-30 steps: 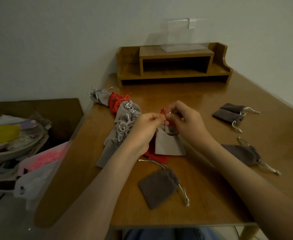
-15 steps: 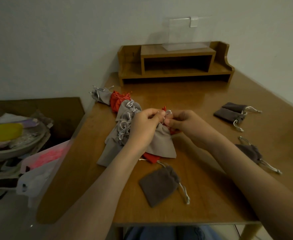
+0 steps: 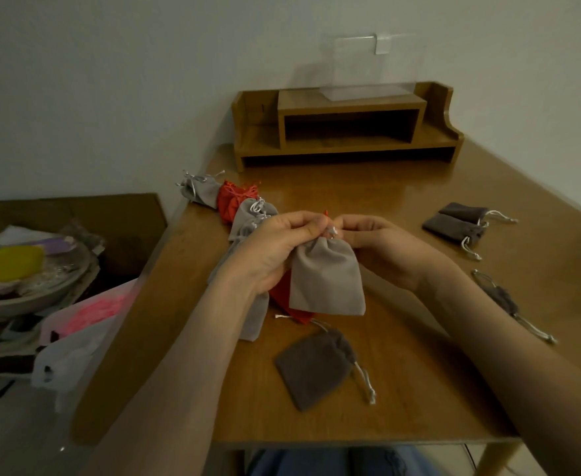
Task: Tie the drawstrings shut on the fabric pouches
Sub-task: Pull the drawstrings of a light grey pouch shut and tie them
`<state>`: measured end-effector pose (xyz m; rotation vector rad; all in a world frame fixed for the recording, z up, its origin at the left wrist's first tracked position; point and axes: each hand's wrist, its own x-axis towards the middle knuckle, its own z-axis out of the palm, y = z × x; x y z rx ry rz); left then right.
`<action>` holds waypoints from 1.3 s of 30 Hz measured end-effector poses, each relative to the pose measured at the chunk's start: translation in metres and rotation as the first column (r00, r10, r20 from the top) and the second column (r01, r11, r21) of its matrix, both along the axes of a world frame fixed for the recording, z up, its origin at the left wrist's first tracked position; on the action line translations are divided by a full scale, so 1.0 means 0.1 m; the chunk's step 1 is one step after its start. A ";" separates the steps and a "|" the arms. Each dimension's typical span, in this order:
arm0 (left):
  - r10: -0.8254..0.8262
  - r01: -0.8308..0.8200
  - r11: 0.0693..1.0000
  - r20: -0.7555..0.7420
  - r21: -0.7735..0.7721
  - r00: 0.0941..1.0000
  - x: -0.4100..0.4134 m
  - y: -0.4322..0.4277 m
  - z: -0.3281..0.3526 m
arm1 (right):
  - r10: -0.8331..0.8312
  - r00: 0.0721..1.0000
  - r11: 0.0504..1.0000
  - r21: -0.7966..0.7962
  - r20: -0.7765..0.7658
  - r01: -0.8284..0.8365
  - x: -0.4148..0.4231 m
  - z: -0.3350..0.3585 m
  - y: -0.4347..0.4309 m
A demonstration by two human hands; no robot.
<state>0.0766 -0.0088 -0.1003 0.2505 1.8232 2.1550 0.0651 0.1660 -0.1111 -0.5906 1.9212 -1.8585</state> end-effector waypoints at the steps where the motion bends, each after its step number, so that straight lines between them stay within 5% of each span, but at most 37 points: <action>1: 0.005 -0.007 0.999 -0.035 -0.045 0.999 0.01 -0.01 0.00 | 0.005 1.000 1.000 0.012 -0.003 -0.005 0.00 0.00 0.01; 6: 0.041 -0.109 0.947 -0.225 -0.301 0.973 0.09 0.00 0.06 | -0.020 0.999 0.998 0.058 0.039 0.018 -0.02 -0.03 0.01; 11: -0.097 -0.367 0.609 -0.525 -0.703 0.845 0.08 0.02 -0.05 | -0.076 0.997 0.972 0.225 0.034 0.066 -0.03 -0.10 -0.05; 15: -0.185 -0.497 0.392 -0.595 -0.774 0.782 0.03 0.15 -0.11 | -0.099 0.988 0.903 0.405 -0.119 0.139 -0.04 -0.09 -0.10; 19: -0.301 -0.662 0.193 -0.686 -0.724 0.662 -0.01 0.27 -0.23 | -0.162 0.974 0.894 0.395 -0.155 0.212 -0.03 -0.08 -0.10; 22: -0.301 -0.716 0.173 -0.728 -0.677 0.616 0.06 0.32 -0.26 | -0.225 0.967 0.924 0.291 -0.118 0.250 0.01 -0.07 -0.12; 27: -0.274 -0.804 0.339 -0.869 -0.488 0.412 0.06 0.27 -0.29 | -0.286 0.958 0.950 0.124 -0.017 0.286 0.07 -0.04 -0.17; 31: -0.271 -0.741 0.432 -0.858 -0.514 0.437 0.08 0.22 -0.29 | -0.315 0.948 0.933 0.202 0.050 0.299 0.08 -0.02 -0.17; 39: -0.315 -0.792 0.420 -0.890 -0.442 0.329 0.05 0.20 -0.27 | -0.219 0.929 0.967 -0.064 0.298 0.248 0.05 -0.03 -0.12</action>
